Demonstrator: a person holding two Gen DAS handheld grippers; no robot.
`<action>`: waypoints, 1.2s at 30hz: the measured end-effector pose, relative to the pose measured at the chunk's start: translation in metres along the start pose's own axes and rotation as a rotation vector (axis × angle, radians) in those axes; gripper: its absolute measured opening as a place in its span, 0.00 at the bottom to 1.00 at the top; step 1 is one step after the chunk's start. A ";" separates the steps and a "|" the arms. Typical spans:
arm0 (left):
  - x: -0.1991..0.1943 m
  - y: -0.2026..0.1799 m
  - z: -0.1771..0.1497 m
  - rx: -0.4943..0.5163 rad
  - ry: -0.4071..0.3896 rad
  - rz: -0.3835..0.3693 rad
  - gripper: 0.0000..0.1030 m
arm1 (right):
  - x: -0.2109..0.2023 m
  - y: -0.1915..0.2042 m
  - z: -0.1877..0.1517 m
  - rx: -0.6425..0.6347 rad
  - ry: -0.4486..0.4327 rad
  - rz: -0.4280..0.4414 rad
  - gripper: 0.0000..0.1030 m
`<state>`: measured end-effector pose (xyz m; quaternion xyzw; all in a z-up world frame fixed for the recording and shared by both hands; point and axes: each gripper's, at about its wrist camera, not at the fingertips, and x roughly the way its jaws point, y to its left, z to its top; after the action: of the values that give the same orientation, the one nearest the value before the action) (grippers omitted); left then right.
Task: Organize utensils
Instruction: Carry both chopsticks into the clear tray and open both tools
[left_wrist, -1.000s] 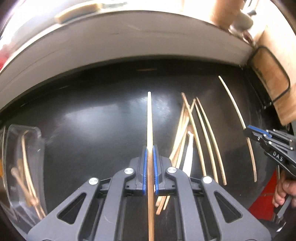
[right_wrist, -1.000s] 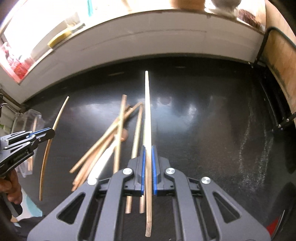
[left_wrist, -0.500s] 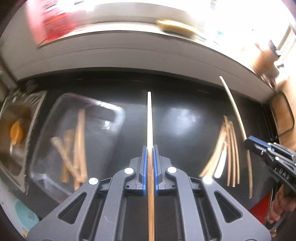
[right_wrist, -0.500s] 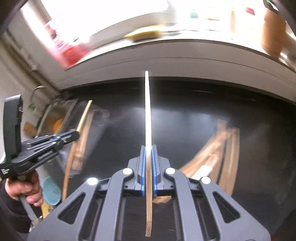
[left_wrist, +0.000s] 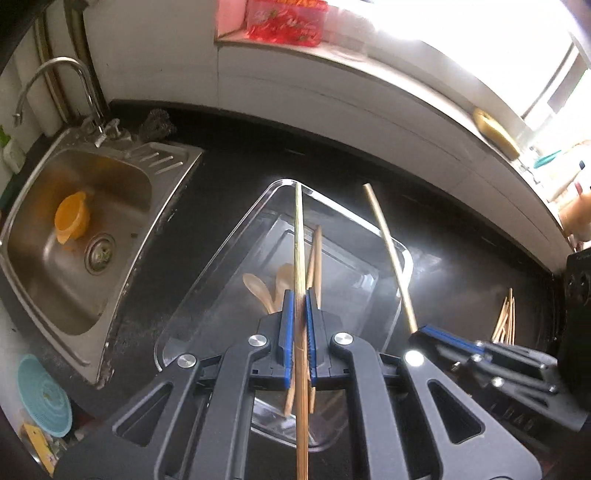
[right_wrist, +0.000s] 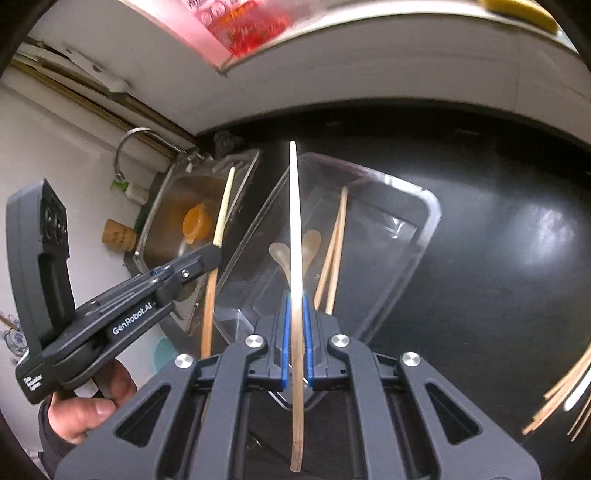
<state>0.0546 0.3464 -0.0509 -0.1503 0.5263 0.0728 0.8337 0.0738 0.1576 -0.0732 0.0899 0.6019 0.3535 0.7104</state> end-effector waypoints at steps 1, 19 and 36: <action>0.006 0.002 0.001 -0.002 0.005 -0.006 0.06 | 0.008 0.001 0.001 0.008 0.012 -0.006 0.07; 0.070 0.027 0.010 -0.010 0.097 -0.064 0.06 | 0.060 0.000 0.019 0.073 0.096 -0.051 0.07; 0.028 0.037 0.001 -0.021 0.000 -0.004 0.94 | -0.015 -0.050 0.016 0.157 -0.079 -0.046 0.74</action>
<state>0.0571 0.3807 -0.0818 -0.1600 0.5251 0.0766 0.8324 0.1078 0.1166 -0.0846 0.1452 0.6013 0.2848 0.7323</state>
